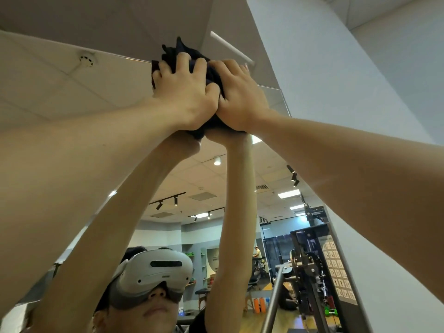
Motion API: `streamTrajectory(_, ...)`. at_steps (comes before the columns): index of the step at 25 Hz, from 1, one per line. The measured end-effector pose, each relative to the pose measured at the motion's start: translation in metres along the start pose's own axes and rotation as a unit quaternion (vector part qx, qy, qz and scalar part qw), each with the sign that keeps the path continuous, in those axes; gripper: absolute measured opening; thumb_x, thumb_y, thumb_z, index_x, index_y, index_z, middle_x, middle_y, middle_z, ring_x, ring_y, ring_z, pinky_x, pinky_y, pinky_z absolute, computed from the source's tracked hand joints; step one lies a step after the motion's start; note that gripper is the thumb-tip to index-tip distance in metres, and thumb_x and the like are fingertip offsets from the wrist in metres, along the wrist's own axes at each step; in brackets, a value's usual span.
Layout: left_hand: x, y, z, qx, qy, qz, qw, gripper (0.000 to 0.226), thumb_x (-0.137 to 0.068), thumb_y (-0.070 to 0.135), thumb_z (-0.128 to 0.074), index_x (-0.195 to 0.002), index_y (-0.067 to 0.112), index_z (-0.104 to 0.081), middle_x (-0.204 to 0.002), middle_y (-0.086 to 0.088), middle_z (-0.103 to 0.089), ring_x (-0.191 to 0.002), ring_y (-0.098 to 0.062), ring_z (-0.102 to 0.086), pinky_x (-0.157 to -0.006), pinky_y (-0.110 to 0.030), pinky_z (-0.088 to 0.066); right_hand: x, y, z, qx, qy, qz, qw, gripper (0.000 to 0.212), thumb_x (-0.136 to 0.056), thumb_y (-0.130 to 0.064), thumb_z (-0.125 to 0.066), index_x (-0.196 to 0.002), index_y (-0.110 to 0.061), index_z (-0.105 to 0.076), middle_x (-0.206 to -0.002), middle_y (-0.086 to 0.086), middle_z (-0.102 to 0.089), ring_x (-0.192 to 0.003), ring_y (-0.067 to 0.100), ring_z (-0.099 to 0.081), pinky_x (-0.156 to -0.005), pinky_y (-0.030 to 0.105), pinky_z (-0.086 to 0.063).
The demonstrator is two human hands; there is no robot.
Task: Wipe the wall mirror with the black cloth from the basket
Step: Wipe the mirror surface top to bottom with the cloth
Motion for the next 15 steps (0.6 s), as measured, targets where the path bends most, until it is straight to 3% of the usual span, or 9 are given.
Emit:
streamTrajectory(4,-0.009,0.043,-0.021,-0.007,0.004,0.01,1.0,0.059,-0.102,0.041,-0.031,-0.155,0.017,-0.03,-0.162,-0.015,-0.025,-0.145,-0.051,-0.026,-0.122,-0.058,-0.022,0.012,0.042,0.015,-0.006,-0.009,0.005,1.0,0.05,-0.099,-0.039,-0.044,-0.146,-0.022,-0.052,-0.144,0.001,-0.054,-0.136,0.024,-0.045,-0.118,0.054,-0.035)
streamTrajectory(15,-0.025,0.106,-0.046,-0.017,-0.055,-0.008,0.998,0.06,-0.105,0.042,-0.031,-0.16,0.019,-0.024,-0.165,-0.011,-0.02,-0.147,-0.047,-0.025,-0.123,-0.057,-0.023,0.028,0.11,0.037,0.024,-0.006,-0.006,1.0,0.049,-0.101,-0.037,-0.046,-0.148,-0.023,-0.049,-0.149,0.004,-0.051,-0.137,0.026,-0.043,-0.116,0.046,-0.037)
Point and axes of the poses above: each hand's wrist, its own x-axis away from the middle knuckle, its own z-axis out of the back of the hand, y = z × x, the point moved 5 cm from there along -x, towards the middle knuckle
